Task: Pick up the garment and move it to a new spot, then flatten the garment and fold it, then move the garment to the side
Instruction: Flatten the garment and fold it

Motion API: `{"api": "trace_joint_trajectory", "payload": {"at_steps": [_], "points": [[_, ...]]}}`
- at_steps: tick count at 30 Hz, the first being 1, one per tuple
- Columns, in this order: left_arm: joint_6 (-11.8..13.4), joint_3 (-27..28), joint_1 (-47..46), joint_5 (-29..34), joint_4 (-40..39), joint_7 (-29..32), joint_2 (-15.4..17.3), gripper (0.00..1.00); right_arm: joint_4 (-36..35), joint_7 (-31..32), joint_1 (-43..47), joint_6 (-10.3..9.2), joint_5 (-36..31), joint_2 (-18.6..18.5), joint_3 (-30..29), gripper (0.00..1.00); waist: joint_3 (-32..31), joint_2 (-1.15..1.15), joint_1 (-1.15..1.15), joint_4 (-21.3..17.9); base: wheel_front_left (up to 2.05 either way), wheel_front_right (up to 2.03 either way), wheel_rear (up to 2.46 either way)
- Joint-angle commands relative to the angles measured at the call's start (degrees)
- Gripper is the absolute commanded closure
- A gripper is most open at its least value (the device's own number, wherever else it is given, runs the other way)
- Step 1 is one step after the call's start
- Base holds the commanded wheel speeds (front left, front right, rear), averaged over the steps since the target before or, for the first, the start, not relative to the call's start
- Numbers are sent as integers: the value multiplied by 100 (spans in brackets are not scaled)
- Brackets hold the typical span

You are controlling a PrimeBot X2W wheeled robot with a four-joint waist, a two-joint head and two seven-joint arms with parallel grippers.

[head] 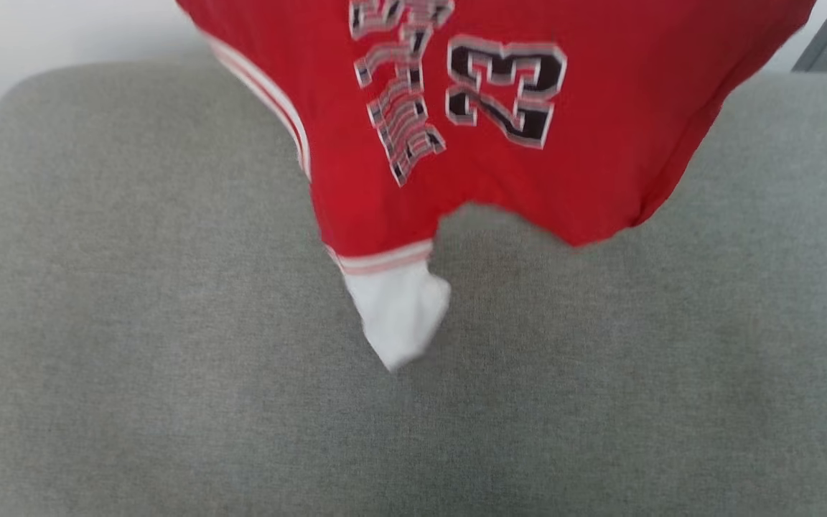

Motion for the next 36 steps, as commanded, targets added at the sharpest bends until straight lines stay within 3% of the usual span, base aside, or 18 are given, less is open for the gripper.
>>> {"api": "trace_joint_trajectory", "payload": {"at_steps": [1,7,15,18,22,25,29,36], "points": [[-16,53,-204,106,132,-172,-44,100,145,-112,-160,-15,-109,25,-3,100,258,0,0,-20,0,0,0],[43,181,-1119,611,888,-1385,-358,100,1117,-997,-1110,-16,-787,282,-42,100,933,0,0,-38,0,0,0],[135,402,-2209,1295,1645,-3875,-652,100,2211,-3289,-2316,-16,-2225,653,-455,100,1570,0,0,51,0,0,0],[1,433,-2302,1374,1739,-4156,-717,100,2434,-3813,-2434,-16,-2522,727,-580,100,1639,0,0,89,0,0,0],[-282,390,-1886,1395,1858,-4286,-742,100,2903,-4191,-2337,-16,-2940,891,-642,100,1672,0,0,147,0,0,0],[-436,165,-1397,1302,2048,-4283,-774,100,3351,-4143,-2067,-16,-2973,906,-621,100,1630,0,0,178,0,0,0],[-482,-425,-529,824,2049,-3740,-814,100,3885,-3869,-1669,-16,-2710,914,-480,100,1488,0,0,220,0,0,0],[-480,-1384,790,-455,1025,-2621,-250,100,4211,-3353,-829,-16,-1954,870,-21,100,1149,0,0,291,0,0,0]]}}
